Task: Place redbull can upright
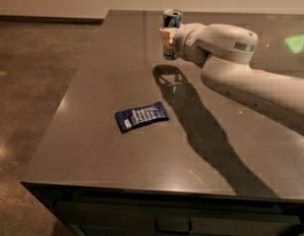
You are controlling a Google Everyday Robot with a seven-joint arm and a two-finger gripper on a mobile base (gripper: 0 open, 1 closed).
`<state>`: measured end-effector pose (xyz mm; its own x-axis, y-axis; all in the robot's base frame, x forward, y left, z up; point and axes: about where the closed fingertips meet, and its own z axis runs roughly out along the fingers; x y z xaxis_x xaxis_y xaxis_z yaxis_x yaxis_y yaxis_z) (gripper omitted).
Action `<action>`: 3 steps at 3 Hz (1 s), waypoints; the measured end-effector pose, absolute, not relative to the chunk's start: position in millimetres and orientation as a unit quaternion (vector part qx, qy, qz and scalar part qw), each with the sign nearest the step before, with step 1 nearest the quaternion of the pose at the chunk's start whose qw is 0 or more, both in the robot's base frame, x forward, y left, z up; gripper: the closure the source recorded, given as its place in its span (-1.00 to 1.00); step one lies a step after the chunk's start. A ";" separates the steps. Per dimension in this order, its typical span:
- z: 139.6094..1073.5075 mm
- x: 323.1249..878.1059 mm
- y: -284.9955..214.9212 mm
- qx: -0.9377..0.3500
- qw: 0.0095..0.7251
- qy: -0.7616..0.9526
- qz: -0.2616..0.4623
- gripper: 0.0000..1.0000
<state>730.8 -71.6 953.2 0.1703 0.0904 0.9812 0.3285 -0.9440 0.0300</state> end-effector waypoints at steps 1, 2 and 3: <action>935.2 732.9 -68.7 -0.758 0.094 -0.136 -0.631 1.00; 918.6 732.9 -65.8 -0.759 0.097 -0.128 -0.631 1.00; 907.5 731.9 -62.9 -0.757 0.100 -0.117 -0.634 0.65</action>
Offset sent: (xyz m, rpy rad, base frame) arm -0.0054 0.0115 -0.0705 0.0381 -0.0020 -0.0260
